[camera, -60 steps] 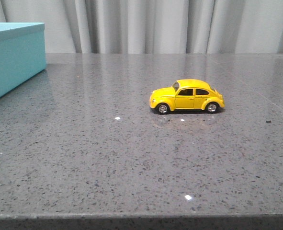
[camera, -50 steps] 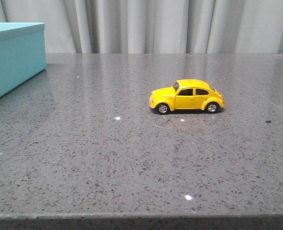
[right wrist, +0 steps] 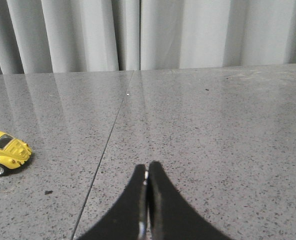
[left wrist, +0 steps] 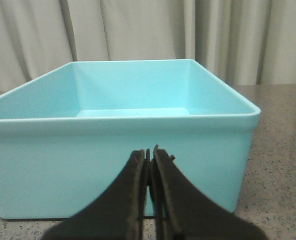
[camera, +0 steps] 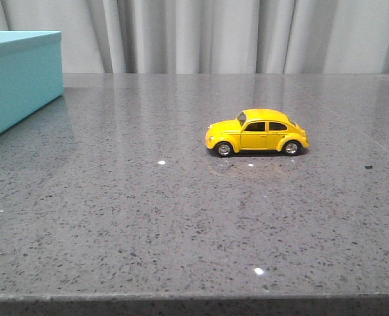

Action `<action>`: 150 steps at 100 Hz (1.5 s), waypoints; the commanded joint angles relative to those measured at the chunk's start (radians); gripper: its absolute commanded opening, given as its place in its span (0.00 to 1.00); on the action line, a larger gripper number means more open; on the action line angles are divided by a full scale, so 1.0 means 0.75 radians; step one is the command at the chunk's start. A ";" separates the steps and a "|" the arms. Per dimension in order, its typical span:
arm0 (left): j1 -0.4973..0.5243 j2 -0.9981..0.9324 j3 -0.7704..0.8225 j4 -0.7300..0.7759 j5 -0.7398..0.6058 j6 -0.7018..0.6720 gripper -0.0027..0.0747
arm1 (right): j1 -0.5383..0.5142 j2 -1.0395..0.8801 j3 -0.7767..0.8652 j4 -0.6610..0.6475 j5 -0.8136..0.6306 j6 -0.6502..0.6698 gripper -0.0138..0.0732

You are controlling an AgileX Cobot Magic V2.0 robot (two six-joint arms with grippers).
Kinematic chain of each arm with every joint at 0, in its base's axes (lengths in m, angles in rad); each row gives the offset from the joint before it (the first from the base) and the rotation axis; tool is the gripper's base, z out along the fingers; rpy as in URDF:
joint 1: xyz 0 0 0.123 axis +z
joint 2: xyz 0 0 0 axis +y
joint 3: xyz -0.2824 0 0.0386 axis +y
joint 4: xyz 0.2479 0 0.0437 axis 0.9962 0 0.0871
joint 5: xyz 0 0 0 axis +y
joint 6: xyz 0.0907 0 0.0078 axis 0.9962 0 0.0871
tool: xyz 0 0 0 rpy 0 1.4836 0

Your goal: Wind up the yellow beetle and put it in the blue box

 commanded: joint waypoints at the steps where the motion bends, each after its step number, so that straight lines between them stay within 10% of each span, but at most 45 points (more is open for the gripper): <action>1: -0.010 -0.042 0.030 -0.004 -0.106 -0.011 0.01 | -0.010 -0.029 -0.022 -0.012 -0.094 -0.018 0.08; 74: -0.010 -0.008 -0.125 -0.004 -0.024 -0.011 0.01 | -0.010 0.021 -0.164 -0.012 0.032 -0.017 0.08; 150: -0.020 0.607 -0.588 -0.069 0.075 -0.011 0.03 | -0.007 0.622 -0.658 -0.004 0.336 -0.017 0.11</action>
